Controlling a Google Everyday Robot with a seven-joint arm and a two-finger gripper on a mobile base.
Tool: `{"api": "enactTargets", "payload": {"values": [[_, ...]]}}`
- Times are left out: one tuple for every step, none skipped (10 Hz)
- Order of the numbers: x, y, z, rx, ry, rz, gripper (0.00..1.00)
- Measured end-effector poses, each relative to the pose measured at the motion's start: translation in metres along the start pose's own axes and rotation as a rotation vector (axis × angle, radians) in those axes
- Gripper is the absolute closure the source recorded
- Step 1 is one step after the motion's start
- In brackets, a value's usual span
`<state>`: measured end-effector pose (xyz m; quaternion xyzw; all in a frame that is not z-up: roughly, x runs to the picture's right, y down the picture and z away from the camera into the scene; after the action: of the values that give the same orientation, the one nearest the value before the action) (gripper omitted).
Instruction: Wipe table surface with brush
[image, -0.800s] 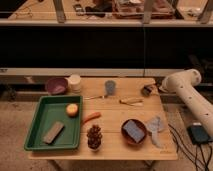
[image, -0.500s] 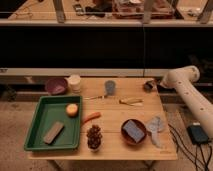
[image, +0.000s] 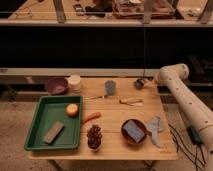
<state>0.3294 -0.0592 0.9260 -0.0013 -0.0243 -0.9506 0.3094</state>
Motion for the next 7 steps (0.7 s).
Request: {"api": "enactTargets", "payload": {"values": [[0.011, -0.008, -0.002, 0.021, 0.037, -0.011, 1.00], [0.017, -0.012, -0.010, 0.028, 0.062, -0.030, 1.00], [0.022, -0.017, -0.018, 0.033, 0.083, -0.048, 1.00], [0.023, -0.026, -0.030, 0.036, 0.099, -0.072, 1.00], [0.018, -0.033, -0.040, 0.038, 0.104, -0.082, 1.00], [0.009, -0.036, -0.048, 0.038, 0.102, -0.085, 1.00], [-0.008, -0.037, -0.056, 0.038, 0.093, -0.074, 1.00]]}}
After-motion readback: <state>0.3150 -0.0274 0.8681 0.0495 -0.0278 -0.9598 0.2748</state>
